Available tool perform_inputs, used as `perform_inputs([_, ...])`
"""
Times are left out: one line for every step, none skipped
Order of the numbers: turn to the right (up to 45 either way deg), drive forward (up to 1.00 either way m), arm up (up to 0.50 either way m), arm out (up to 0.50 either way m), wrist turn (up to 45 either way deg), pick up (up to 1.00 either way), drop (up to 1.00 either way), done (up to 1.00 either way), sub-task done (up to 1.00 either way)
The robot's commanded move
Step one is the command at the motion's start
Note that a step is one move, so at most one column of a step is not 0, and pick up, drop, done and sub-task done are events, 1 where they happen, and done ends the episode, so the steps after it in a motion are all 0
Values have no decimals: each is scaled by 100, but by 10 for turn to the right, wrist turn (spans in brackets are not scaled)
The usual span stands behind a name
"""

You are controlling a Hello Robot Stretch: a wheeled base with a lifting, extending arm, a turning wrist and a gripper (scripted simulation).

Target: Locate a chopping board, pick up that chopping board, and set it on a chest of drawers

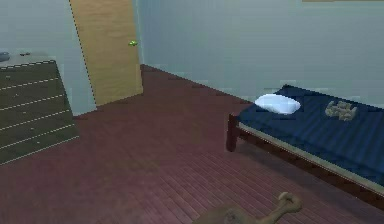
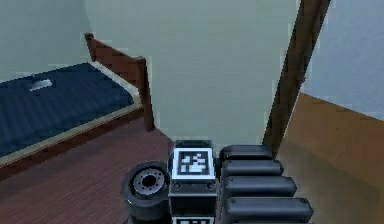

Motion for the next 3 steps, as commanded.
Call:
perform_inputs([0, 35, 0, 0, 0, 0, 0, 0, 0])
perform_inputs([-450, 0, 0, 0, 0, 0, 0, 0, 0])
perform_inputs([-210, 0, 0, 0, 0, 0, 0, 0, 0])
